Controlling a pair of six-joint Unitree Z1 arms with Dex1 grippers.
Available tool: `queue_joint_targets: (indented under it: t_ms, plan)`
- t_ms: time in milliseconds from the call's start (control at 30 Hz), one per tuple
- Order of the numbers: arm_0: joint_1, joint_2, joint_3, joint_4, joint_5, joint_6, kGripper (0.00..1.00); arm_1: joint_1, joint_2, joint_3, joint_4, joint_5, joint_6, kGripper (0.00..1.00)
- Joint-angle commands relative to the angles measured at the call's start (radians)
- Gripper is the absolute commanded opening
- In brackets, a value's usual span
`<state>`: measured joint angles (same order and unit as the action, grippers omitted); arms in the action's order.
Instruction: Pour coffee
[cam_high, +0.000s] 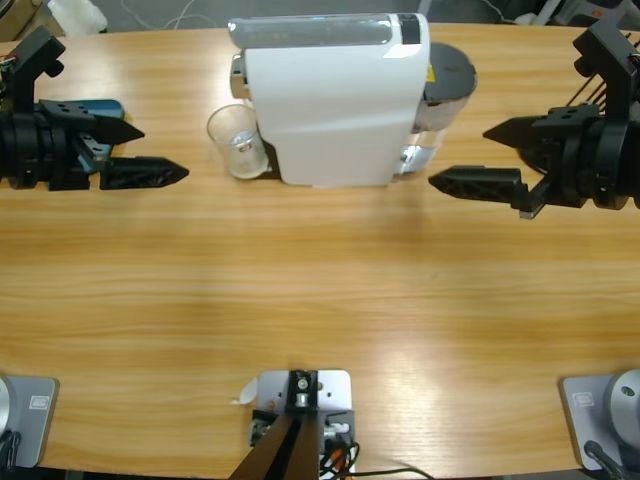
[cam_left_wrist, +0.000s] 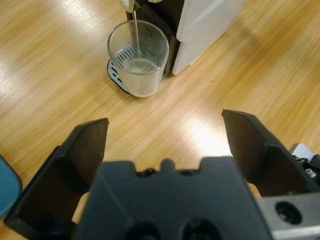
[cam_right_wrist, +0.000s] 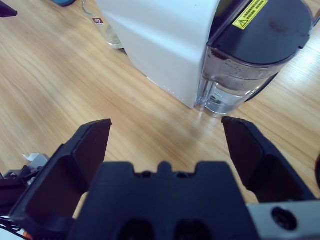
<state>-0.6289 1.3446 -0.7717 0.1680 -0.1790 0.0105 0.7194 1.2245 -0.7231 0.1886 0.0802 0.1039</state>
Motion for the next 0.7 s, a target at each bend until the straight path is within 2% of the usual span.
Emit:
queue_joint_targets:
  t_ms: [33,133,267,533,700]
  plan:
    - [0.003,-0.051,0.057,0.016,-0.013,0.007,0.991,-0.032,-0.008,0.034,-0.003,-0.022,-0.009,1.0]
    - [0.003,-0.046,0.058,0.016,-0.013,0.005,0.991,-0.038,-0.017,0.041,-0.003,-0.032,-0.009,1.0]
    - [0.003,-0.054,0.063,0.016,-0.011,0.003,0.991,-0.04,-0.01,0.048,-0.003,-0.108,-0.009,1.0]
    - [0.002,-0.064,0.078,0.016,-0.01,0.0,0.991,-0.04,-0.105,0.068,-0.003,-0.162,-0.009,1.0]
    - [0.002,-0.063,0.079,0.016,-0.007,0.0,0.991,-0.039,-0.091,0.069,-0.005,-0.185,-0.054,1.0]
